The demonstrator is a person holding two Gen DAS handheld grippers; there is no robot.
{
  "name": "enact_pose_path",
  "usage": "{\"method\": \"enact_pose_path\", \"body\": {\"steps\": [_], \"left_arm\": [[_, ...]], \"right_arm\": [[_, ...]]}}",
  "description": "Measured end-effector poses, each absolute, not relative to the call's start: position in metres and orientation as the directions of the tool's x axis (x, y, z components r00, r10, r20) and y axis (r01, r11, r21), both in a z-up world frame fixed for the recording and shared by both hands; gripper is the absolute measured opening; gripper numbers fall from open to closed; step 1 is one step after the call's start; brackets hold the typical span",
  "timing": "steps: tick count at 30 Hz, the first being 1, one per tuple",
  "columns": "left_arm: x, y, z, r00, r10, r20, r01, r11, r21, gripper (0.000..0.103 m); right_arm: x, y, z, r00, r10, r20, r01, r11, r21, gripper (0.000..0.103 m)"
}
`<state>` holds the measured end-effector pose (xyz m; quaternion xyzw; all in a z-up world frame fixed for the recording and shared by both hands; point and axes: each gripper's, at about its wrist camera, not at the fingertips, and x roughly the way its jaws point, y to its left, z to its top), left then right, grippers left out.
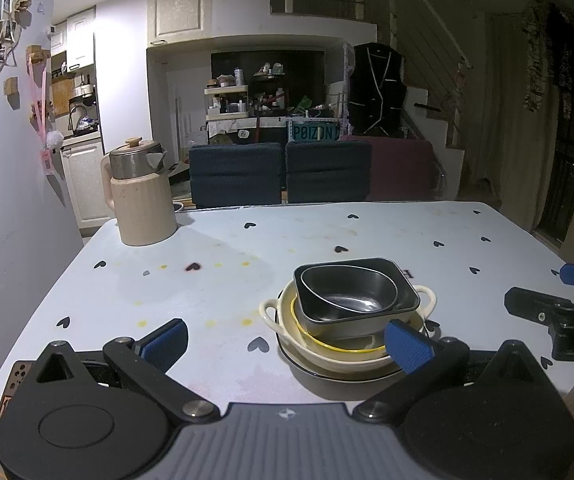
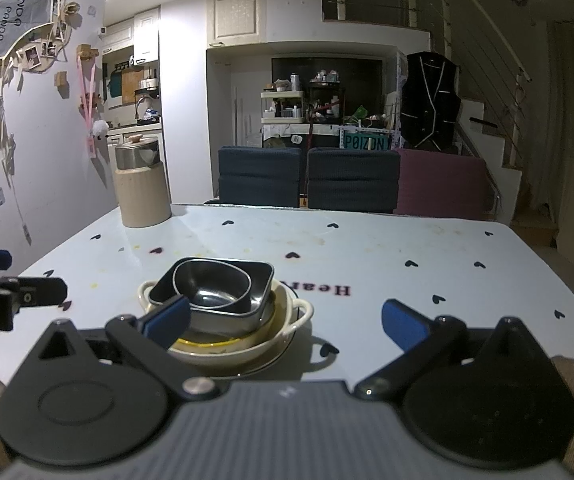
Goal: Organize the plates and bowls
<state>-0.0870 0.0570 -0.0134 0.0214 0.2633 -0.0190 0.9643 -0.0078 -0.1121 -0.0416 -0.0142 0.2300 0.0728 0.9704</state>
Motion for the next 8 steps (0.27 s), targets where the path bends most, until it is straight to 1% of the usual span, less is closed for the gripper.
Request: {"method": "enact_pose_path", "body": {"steps": [8], "left_arm": [[-0.0863,0.0576,-0.013,0.858,-0.025,-0.512,0.046,0.999,0.028,0.103]], "right_arm": [[-0.0082,-0.1126,-0.0418,0.884,0.135,-0.448,-0.149,0.989,0.005,0.103]]}}
